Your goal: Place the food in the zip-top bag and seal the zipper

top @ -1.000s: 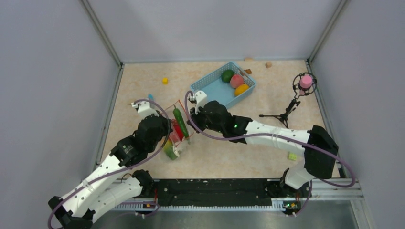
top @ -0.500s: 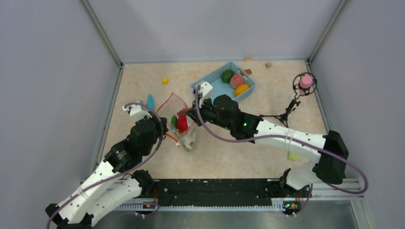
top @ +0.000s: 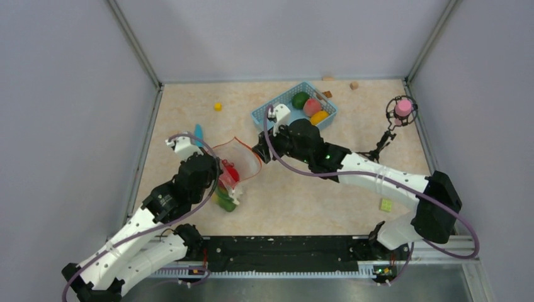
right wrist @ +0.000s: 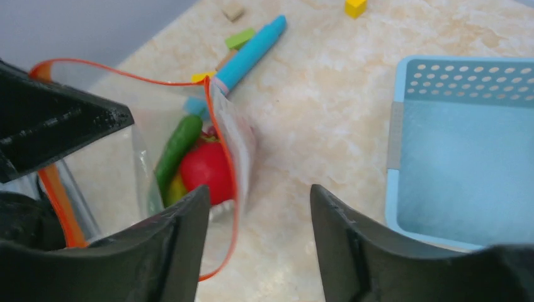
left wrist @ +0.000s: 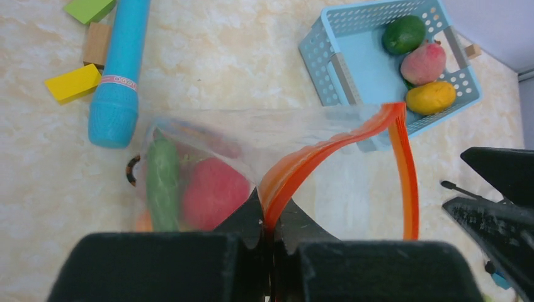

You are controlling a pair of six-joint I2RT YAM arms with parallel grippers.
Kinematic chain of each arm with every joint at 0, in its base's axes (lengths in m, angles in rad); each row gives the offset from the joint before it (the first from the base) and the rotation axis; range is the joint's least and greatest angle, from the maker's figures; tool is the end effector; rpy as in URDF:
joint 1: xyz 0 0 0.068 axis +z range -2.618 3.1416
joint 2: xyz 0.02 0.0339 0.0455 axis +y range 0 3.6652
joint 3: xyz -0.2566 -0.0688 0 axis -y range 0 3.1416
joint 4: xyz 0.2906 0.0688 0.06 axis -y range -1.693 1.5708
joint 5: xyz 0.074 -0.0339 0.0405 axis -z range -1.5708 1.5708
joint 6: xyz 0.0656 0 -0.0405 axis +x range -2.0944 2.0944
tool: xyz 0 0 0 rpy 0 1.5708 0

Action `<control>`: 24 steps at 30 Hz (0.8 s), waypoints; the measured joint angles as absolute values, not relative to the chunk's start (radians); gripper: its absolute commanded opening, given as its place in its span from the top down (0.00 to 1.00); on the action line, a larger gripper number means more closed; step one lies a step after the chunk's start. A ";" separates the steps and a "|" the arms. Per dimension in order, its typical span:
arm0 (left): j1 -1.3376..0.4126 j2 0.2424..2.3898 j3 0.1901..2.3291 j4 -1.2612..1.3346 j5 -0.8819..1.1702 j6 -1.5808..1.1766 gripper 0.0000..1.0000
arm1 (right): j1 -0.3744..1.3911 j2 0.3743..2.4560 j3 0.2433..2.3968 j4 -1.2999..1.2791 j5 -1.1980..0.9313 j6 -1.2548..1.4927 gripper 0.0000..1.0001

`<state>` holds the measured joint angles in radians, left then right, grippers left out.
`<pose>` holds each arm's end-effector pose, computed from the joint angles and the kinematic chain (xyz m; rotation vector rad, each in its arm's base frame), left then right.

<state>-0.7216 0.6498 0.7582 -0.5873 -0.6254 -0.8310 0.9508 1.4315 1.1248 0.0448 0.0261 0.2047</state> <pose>0.1838 -0.1105 0.3012 -0.4855 1.9121 -0.3774 0.2421 0.3362 0.3009 -0.6768 1.7816 0.7777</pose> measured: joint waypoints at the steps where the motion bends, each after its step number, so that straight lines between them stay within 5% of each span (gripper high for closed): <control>1: -0.722 0.661 0.758 -0.587 -0.625 -0.831 1.00 | 0.945 1.431 1.118 0.035 0.017 0.204 0.21; 5: -0.722 0.689 0.758 -0.583 -0.617 -0.828 1.00 | 0.931 1.430 1.098 0.001 0.010 0.215 0.02; 15: -0.722 0.690 0.758 -0.578 -0.614 -0.817 1.00 | 0.700 1.406 1.116 -0.039 0.206 0.276 0.01; 24: -0.722 0.705 0.758 -0.572 -0.615 -0.816 1.00 | 0.522 1.844 1.518 -0.136 0.366 0.268 0.05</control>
